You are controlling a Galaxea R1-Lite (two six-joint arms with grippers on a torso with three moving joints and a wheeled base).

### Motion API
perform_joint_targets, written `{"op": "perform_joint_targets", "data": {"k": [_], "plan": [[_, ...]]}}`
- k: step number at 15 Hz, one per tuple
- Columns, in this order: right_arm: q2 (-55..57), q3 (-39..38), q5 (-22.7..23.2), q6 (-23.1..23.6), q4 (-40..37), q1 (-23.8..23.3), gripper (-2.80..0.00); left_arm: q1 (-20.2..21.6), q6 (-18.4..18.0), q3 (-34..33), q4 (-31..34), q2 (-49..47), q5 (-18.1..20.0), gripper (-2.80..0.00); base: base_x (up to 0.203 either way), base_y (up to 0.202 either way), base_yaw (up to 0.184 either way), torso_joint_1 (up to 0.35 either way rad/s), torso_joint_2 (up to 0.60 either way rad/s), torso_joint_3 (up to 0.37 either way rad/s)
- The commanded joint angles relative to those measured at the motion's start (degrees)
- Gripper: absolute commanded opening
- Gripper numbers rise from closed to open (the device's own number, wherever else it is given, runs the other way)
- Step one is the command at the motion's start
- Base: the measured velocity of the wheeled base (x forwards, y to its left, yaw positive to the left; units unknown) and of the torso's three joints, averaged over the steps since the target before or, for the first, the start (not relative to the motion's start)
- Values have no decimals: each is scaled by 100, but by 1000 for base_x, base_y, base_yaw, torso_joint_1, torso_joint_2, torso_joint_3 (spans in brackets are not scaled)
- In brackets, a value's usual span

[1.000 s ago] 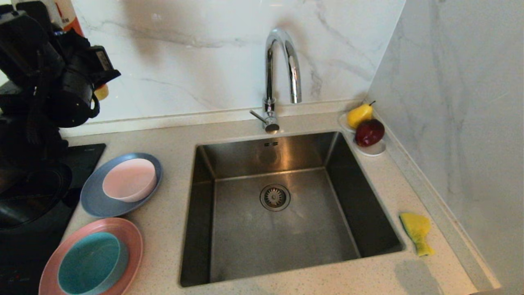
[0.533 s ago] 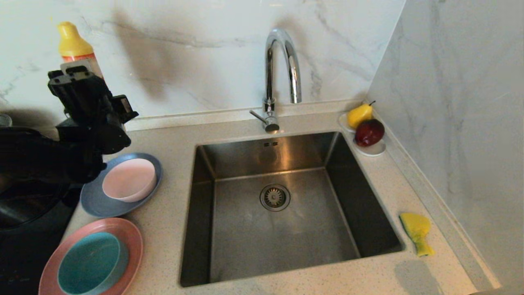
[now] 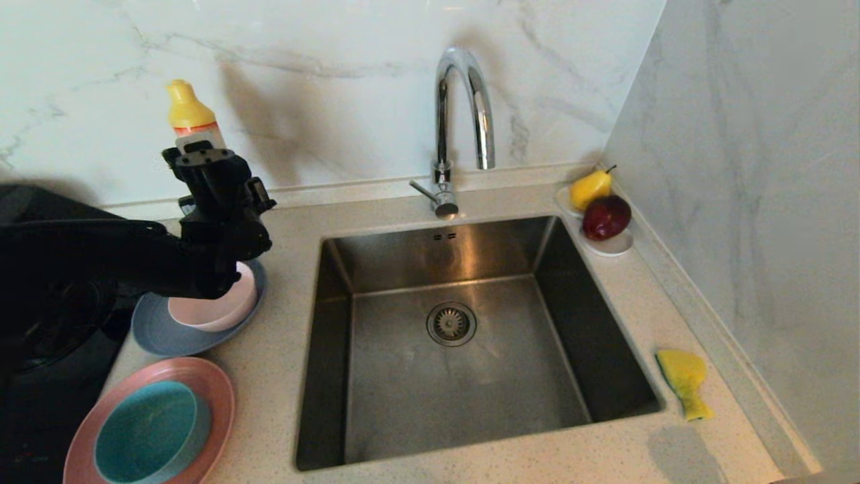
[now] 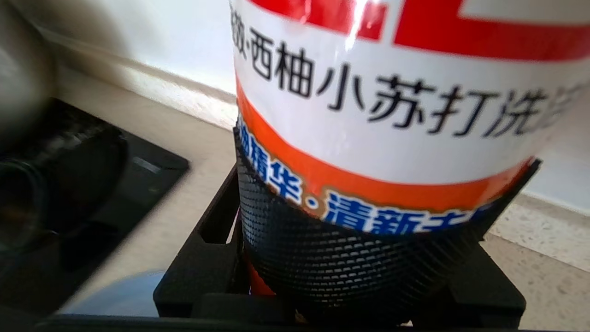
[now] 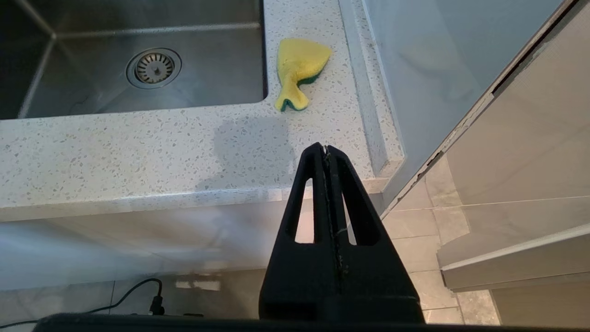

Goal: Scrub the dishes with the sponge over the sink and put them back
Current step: Place the dish soap on the table

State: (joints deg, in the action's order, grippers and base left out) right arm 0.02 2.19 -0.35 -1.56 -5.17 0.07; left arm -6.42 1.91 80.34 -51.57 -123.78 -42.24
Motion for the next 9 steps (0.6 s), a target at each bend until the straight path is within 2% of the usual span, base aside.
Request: {"op": "perform_joint_targets", "data": {"k": [1, 7, 9], "plan": [[-2, 0, 0, -2, -2, 1, -280, -176, 23, 297, -55, -512, -216, -280, 0, 0, 0, 0, 0, 0], [-2, 0, 0, -2, -2, 1, -280, -288, -25, 1193, -62, -1202, -337, -280, 0, 0, 0, 0, 0, 0], [-2, 0, 0, -2, -2, 1, -280, -290, -99, 1484, -104, -1378, -481, -280, 0, 0, 0, 0, 0, 0]]}}
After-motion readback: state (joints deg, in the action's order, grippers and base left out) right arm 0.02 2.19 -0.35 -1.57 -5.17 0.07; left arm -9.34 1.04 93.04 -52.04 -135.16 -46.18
